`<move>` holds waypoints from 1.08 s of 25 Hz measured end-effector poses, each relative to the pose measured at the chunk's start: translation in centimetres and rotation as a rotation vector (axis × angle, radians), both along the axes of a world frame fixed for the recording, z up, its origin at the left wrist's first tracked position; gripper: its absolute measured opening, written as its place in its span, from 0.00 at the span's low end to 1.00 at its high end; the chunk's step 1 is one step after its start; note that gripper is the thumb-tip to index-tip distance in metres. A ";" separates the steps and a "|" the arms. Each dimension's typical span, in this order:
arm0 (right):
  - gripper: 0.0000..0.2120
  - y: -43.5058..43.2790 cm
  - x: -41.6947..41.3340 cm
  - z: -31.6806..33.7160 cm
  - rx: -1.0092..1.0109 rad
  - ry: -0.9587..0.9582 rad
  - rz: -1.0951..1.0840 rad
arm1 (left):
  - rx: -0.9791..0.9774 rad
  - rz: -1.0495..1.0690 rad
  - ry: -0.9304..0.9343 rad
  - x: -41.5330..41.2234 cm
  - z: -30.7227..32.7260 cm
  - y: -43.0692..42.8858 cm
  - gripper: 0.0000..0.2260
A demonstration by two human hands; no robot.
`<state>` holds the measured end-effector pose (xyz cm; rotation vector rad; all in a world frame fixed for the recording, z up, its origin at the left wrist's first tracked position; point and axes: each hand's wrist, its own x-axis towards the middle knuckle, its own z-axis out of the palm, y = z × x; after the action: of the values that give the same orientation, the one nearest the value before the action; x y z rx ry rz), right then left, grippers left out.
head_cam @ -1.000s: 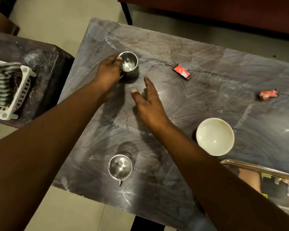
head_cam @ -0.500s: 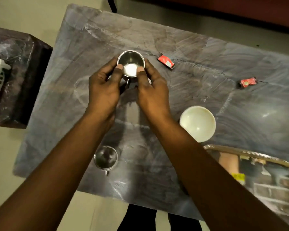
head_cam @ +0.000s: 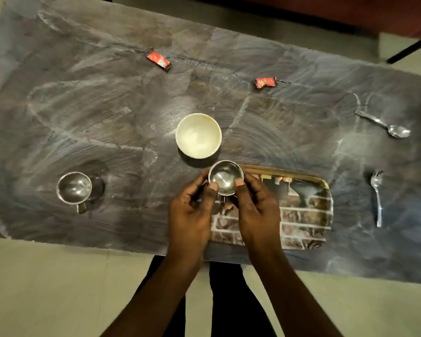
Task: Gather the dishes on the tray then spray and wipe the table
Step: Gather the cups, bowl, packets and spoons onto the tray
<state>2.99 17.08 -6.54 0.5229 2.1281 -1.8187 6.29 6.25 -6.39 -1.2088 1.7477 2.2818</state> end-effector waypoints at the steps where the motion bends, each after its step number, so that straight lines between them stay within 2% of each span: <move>1: 0.13 0.9 0.3 -0.8 0.015 -0.016 0.020 | 0.001 -0.010 -0.022 0.2 -0.6 0.9 0.14; 9: 0.14 2.5 -1.2 -3.8 0.114 -0.045 0.139 | -0.003 0.006 -0.058 -0.6 -4.3 2.3 0.14; 23: 0.14 1.6 0.0 -4.1 0.180 0.025 0.057 | -0.004 -0.005 -0.074 -0.8 -4.4 2.4 0.15; 27: 0.18 1.3 -0.1 -3.8 0.177 -0.069 0.014 | 0.012 0.010 -0.078 -0.9 -3.7 1.9 0.14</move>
<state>2.92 18.39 -10.30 0.6008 2.2511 -1.5899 5.41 8.12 -10.08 -1.2888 1.7029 2.2150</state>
